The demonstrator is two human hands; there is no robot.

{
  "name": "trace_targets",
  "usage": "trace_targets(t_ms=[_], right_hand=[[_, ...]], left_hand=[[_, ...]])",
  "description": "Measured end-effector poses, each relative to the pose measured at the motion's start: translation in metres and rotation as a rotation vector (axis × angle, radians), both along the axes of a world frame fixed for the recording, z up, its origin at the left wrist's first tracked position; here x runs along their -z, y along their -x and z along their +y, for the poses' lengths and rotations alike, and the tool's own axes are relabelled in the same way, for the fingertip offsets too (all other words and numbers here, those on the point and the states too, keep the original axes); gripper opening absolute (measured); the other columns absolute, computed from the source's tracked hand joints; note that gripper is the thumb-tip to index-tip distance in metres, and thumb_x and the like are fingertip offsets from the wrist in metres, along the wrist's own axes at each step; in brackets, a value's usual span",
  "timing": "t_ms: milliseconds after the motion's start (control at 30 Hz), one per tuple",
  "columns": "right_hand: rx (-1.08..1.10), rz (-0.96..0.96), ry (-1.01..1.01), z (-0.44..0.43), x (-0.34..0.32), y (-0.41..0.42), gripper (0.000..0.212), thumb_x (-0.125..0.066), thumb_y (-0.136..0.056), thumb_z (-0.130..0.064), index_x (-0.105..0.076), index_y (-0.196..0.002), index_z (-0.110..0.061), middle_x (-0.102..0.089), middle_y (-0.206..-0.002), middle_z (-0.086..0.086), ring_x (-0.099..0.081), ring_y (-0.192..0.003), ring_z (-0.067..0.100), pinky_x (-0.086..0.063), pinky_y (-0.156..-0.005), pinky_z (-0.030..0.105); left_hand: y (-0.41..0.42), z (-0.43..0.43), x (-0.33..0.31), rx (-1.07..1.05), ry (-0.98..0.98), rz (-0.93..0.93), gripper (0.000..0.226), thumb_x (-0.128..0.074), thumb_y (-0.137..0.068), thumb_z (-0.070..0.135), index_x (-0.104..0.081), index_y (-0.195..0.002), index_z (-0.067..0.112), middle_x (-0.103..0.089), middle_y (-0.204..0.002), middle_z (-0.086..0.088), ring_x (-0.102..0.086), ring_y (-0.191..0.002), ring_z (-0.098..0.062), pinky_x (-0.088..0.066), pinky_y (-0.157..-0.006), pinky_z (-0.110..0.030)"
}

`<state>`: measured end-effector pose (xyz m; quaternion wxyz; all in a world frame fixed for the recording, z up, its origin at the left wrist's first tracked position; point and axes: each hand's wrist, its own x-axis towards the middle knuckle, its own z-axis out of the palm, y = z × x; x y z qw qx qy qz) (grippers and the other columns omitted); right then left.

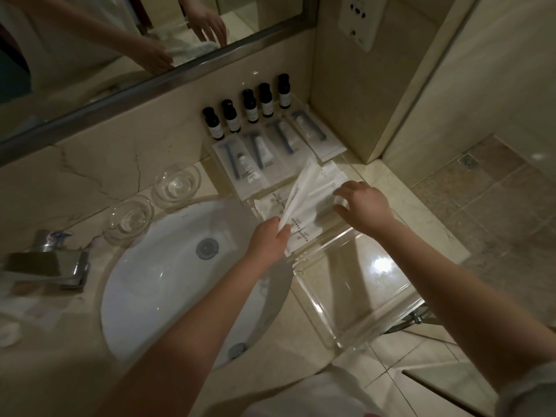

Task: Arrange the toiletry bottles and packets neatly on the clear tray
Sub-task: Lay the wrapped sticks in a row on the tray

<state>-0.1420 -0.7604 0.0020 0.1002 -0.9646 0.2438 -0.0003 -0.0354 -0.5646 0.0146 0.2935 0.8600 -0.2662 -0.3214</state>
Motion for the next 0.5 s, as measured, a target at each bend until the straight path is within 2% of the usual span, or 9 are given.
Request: trace_targets(t_ms=[67,200,267,300,400,467,500], right_hand=[[0.076,-0.171,-0.164,0.009,-0.013,-0.007,0.044,-0.058,-0.089,-0.033,-0.052,-0.131,-0.018,-0.061,-0.121,0.004,-0.06,-0.103,0.024,-0.049,-0.078,0.035],[0.344,-0.484,-0.822,0.028,-0.047,-0.024,0.061,-0.057,-0.089,-0.042,-0.032,-0.142,-0.025,-0.058,-0.114,0.0,-0.063,-0.087,0.016,-0.05,-0.075,0.03],[0.411,-0.548,-1.028,0.035,-0.055,-0.027,0.054,-0.057,-0.09,-0.038,-0.037,-0.137,-0.021,-0.06,-0.108,0.006,-0.063,-0.079,0.019,-0.05,-0.068,0.031],[0.436,-0.583,-1.083,0.038,-0.058,-0.028,0.046,-0.059,-0.09,-0.033,-0.043,-0.13,-0.018,-0.06,-0.103,0.009,-0.062,-0.077,0.02,-0.049,-0.065,0.031],[0.501,-0.694,-1.139,0.044,-0.061,-0.024,0.02,-0.062,-0.088,-0.017,-0.053,-0.104,-0.011,-0.057,-0.086,0.008,-0.054,-0.068,0.018,-0.045,-0.054,0.026],[0.561,-0.736,-1.117,0.045,-0.061,-0.013,0.015,-0.061,-0.087,-0.013,-0.054,-0.099,-0.011,-0.055,-0.08,0.004,-0.051,-0.064,0.015,-0.042,-0.05,0.024],[0.603,-0.752,-1.101,0.045,-0.059,-0.005,0.013,-0.061,-0.087,-0.012,-0.054,-0.098,-0.012,-0.054,-0.078,0.003,-0.051,-0.062,0.015,-0.042,-0.049,0.024]], left_hand=[[-0.005,0.003,-0.005,0.002,0.043,-0.016,0.029,-0.046,-0.096,0.023,-0.057,-0.098,-0.003,-0.051,-0.08,-0.008,-0.05,-0.076,-0.023,-0.037,-0.066,-0.027],[-0.015,0.008,-0.024,0.063,0.104,0.059,0.025,-0.054,-0.093,0.026,-0.062,-0.099,0.004,-0.056,-0.08,-0.007,-0.053,-0.071,-0.02,-0.042,-0.06,-0.026],[-0.013,0.012,-0.033,0.089,0.119,0.156,0.018,-0.058,-0.091,0.027,-0.063,-0.096,0.011,-0.058,-0.075,-0.001,-0.055,-0.067,-0.014,-0.043,-0.056,-0.019],[-0.011,0.014,-0.036,0.108,0.115,0.194,0.017,-0.06,-0.09,0.027,-0.064,-0.097,0.012,-0.059,-0.074,0.002,-0.056,-0.066,-0.011,-0.045,-0.057,-0.018],[0.0,0.019,-0.038,0.13,0.111,0.231,0.016,-0.064,-0.087,0.026,-0.066,-0.097,0.013,-0.064,-0.079,0.001,-0.061,-0.072,-0.012,-0.05,-0.07,-0.027],[0.007,0.021,-0.036,0.124,0.118,0.246,0.009,-0.065,-0.086,0.027,-0.064,-0.083,0.018,-0.061,-0.07,0.006,-0.058,-0.061,-0.005,-0.047,-0.058,-0.018],[0.011,0.022,-0.036,0.12,0.121,0.263,0.013,-0.063,-0.087,0.024,-0.061,-0.075,0.02,-0.059,-0.064,0.007,-0.056,-0.053,0.0,-0.044,-0.052,-0.015]])
